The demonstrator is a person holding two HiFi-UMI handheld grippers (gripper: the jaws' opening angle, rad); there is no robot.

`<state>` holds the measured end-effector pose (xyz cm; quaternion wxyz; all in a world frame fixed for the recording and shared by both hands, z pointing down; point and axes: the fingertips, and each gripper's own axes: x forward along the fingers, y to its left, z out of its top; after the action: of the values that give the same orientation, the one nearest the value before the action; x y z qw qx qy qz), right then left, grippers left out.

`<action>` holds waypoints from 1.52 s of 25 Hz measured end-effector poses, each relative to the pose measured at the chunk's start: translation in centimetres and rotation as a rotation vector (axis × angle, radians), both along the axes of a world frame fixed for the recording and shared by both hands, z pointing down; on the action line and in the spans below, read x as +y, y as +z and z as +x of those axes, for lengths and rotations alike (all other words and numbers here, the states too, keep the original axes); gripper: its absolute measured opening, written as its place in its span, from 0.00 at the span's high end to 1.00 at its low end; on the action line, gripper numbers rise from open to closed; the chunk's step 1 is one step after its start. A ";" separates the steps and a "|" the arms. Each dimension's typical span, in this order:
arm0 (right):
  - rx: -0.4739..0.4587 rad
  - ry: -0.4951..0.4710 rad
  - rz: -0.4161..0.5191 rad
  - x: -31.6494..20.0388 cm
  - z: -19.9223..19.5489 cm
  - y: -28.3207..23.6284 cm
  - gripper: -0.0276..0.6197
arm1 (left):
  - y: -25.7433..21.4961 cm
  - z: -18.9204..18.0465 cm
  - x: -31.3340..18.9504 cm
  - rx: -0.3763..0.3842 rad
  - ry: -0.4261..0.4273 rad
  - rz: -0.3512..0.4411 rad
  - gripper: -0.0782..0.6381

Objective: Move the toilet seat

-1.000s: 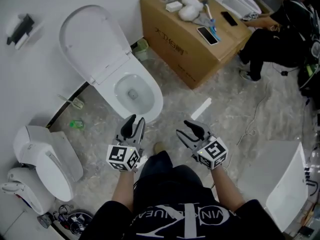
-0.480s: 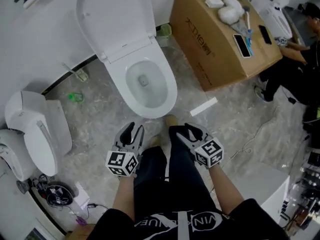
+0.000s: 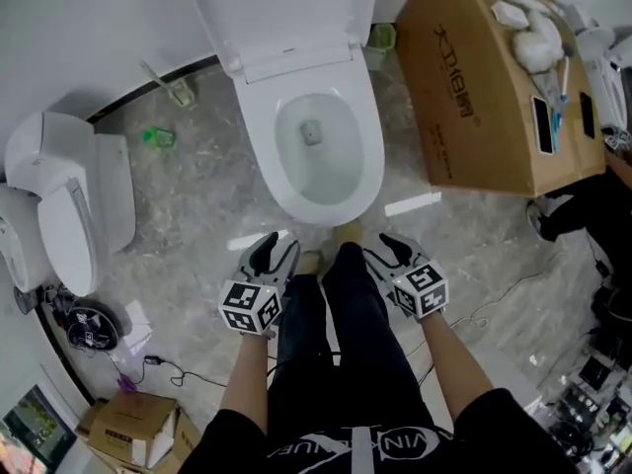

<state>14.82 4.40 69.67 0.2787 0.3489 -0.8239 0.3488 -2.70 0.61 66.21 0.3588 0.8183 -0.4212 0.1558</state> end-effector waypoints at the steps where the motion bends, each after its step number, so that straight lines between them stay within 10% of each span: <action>1: 0.007 -0.015 -0.010 -0.1 0.0 0.9 0.64 | 1.0 0.1 0.0 -0.005 -0.006 -0.014 0.64; 11: 0.096 -0.071 -0.039 -2.2 2.2 9.9 0.64 | 12.7 0.8 1.4 -0.119 0.038 -0.142 0.61; 19: 0.159 -0.136 -0.006 -4.1 2.5 14.9 0.64 | 17.6 0.4 0.0 -0.226 0.080 -0.098 0.60; 38: 0.144 -0.159 0.052 -5.0 2.0 16.3 0.63 | 18.8 0.9 -1.2 -0.320 0.295 -0.004 0.60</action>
<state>16.87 -0.58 85.96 0.3548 0.3136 -0.8358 0.2779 -1.78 -0.55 85.02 0.2622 0.8351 -0.3483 0.3354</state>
